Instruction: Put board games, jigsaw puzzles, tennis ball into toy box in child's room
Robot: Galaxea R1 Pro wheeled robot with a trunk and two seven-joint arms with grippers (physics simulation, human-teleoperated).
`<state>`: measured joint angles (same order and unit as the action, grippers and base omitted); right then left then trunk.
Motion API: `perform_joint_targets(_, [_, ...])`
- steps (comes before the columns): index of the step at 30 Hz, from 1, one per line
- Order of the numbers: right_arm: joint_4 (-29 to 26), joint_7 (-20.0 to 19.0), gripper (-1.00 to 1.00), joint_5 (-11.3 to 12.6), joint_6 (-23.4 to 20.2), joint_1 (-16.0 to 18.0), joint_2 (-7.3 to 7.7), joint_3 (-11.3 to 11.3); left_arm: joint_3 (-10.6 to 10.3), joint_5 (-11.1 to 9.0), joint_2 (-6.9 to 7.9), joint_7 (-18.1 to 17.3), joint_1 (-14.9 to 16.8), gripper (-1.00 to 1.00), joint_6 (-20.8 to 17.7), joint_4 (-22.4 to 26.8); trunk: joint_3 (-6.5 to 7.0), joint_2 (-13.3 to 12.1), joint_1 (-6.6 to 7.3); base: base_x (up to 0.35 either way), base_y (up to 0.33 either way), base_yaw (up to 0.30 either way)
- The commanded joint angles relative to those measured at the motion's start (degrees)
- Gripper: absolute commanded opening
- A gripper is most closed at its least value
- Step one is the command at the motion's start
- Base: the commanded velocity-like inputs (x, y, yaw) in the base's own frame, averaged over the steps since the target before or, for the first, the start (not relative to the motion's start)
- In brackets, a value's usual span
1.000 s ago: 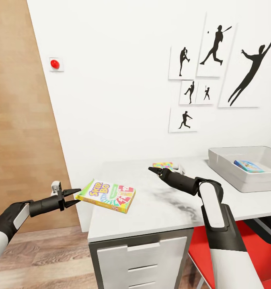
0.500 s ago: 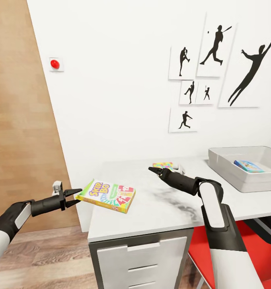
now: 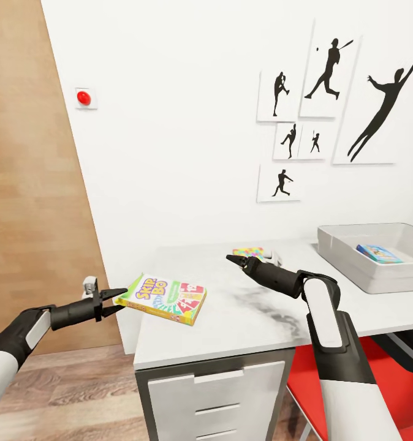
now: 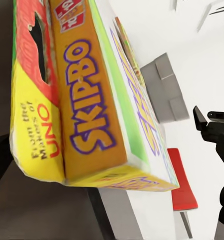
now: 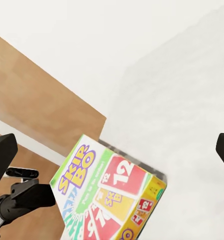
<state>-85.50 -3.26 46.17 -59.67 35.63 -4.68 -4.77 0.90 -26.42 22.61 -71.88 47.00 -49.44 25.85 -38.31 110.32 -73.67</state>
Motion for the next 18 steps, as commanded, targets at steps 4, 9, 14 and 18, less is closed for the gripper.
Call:
perform_joint_targets(4, [0.0,-0.3,1.0,-0.3,-0.3,0.0,-0.06,-0.1,0.1,0.0,-0.16,-0.1,0.0,1.0,-0.4,0.0,-0.06,0.0,0.01,0.0,0.0,0.0])
perform_joint_targets(9, [0.0,-0.3,1.0,-0.3,-0.3,0.0,-0.06,-0.1,0.1,0.0,-0.19,-0.1,0.0,1.0,-0.4,0.0,-0.06,0.0,0.01,0.0,0.0,0.0])
perform_joint_targets(14, [0.0,-0.3,1.0,-0.3,-0.3,0.0,-0.06,-0.1,0.1,0.0,-0.2,-0.1,0.0,1.0,-0.3,0.0,-0.06,0.0,0.01,0.0,-0.043,0.0])
perform_joint_targets(18, [0.0,-0.3,1.0,-0.3,-0.3,0.0,-0.06,-0.1,0.1,-0.1,-0.2,-0.2,0.0,1.0,-0.3,0.0,-0.06,0.0,0.01,0.0,-0.017,0.0])
